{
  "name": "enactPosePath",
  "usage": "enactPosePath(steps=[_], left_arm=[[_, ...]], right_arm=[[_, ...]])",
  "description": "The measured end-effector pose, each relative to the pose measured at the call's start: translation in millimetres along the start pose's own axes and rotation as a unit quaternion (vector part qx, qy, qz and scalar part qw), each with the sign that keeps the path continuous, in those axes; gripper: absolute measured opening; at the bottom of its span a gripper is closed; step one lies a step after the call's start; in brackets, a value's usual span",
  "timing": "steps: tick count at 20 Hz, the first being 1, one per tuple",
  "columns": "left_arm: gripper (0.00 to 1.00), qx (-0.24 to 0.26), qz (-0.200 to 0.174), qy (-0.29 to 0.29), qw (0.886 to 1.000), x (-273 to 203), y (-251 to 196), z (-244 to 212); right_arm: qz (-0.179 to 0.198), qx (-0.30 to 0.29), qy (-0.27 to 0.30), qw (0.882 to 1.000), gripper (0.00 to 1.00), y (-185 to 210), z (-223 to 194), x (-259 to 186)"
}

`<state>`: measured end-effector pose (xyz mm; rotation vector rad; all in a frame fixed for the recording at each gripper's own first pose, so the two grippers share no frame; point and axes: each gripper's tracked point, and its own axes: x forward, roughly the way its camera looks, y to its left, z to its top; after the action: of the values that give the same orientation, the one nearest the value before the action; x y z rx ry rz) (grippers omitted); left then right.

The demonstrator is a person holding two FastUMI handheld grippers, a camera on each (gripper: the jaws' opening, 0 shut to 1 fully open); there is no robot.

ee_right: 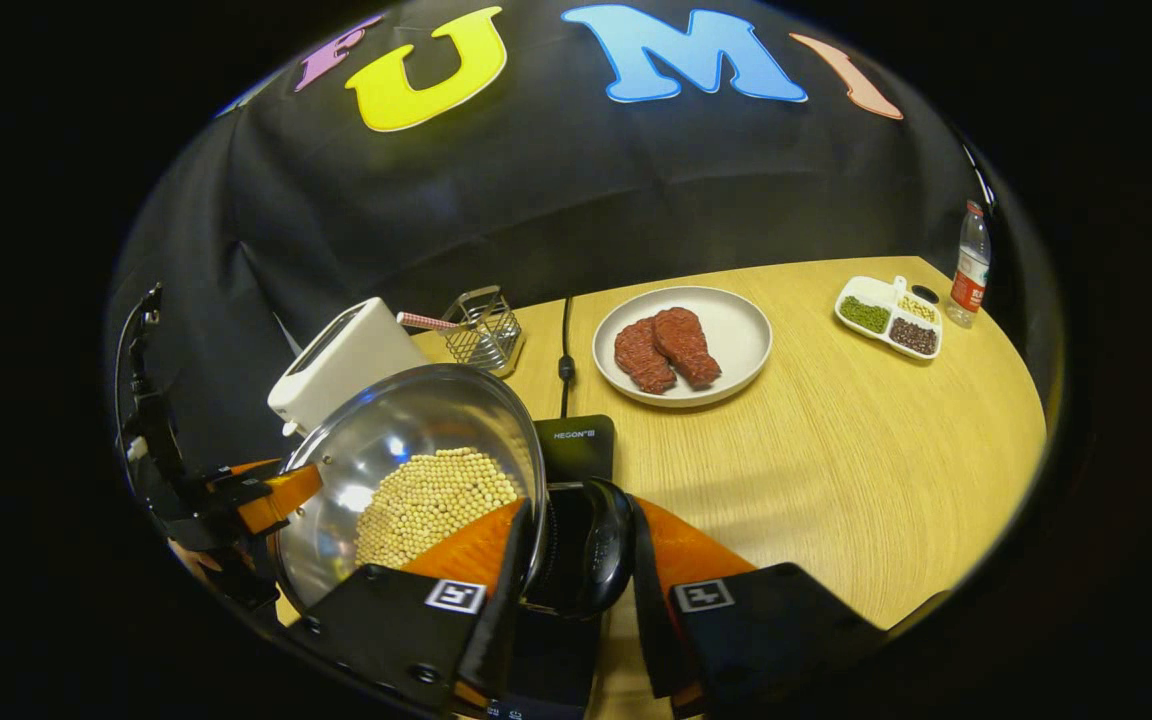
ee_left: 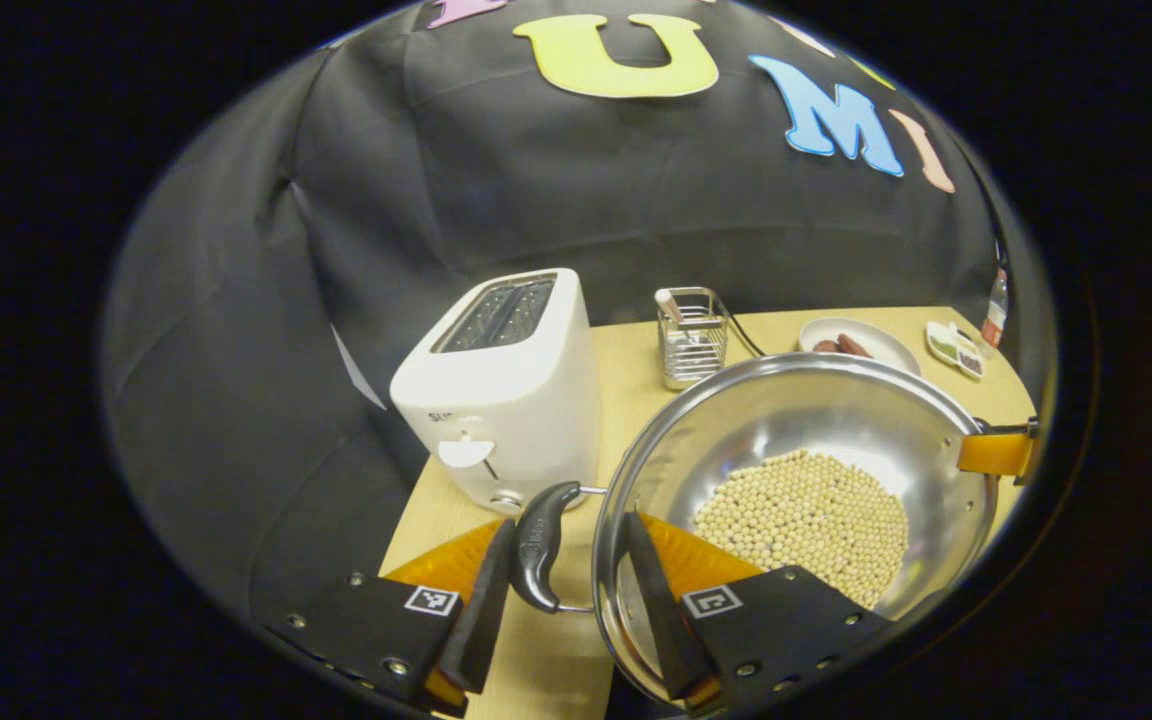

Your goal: First push the handle of the pot to place it horizontally, then grasp the pot with both hands and set it on the induction cooktop.

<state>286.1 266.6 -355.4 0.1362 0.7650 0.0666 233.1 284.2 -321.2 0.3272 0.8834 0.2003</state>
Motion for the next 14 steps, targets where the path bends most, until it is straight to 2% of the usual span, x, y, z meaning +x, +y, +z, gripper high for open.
enactPosePath(steps=[1,2,3,4,5,6,7,8,12,13,14], left_arm=[[0.67,0.002,0.007,-0.007,1.000,-1.2,2.4,1.8],[0.78,-0.001,0.009,-0.014,1.000,-4.0,4.6,3.8],[0.89,-0.006,0.011,-0.023,1.000,-6.1,6.6,7.8],[0.91,-0.010,0.012,-0.033,0.999,-9.3,8.7,12.3],[0.92,-0.010,0.016,-0.040,0.999,-12.9,11.8,15.9],[0.90,-0.008,0.021,-0.047,0.999,-17.2,14.3,19.1],[0.90,-0.008,0.025,-0.055,0.998,-23.7,14.9,24.4],[0.90,-0.009,0.029,-0.066,0.997,-32.1,15.1,31.2],[0.89,-0.023,0.023,-0.138,0.990,-85.1,-7.4,72.8],[0.89,-0.020,0.021,-0.157,0.987,-102.7,-16.0,84.3],[0.89,-0.018,0.021,-0.174,0.984,-119.3,-25.7,96.1]], right_arm=[[-0.006,-0.007,-0.014,1.000,0.64,-3.6,6.9,-1.0],[-0.019,-0.015,-0.031,0.999,0.74,-10.2,13.5,-5.1],[-0.031,-0.019,-0.049,0.998,0.94,-16.8,22.5,-11.1],[-0.035,-0.018,-0.064,0.997,0.98,-17.3,28.6,-15.2],[-0.031,-0.014,-0.073,0.997,0.98,-16.5,32.8,-19.8],[-0.025,-0.009,-0.080,0.996,0.92,-15.4,37.2,-25.2],[-0.021,-0.009,-0.089,0.996,0.98,-15.9,41.2,-32.9],[-0.020,-0.011,-0.100,0.995,0.98,-18.5,45.7,-43.2],[-0.028,-0.014,-0.164,0.986,0.98,-40.0,71.3,-101.9],[-0.028,-0.011,-0.182,0.983,0.93,-47.3,79.1,-119.3],[-0.030,-0.013,-0.198,0.980,0.98,-55.7,85.3,-135.8]])
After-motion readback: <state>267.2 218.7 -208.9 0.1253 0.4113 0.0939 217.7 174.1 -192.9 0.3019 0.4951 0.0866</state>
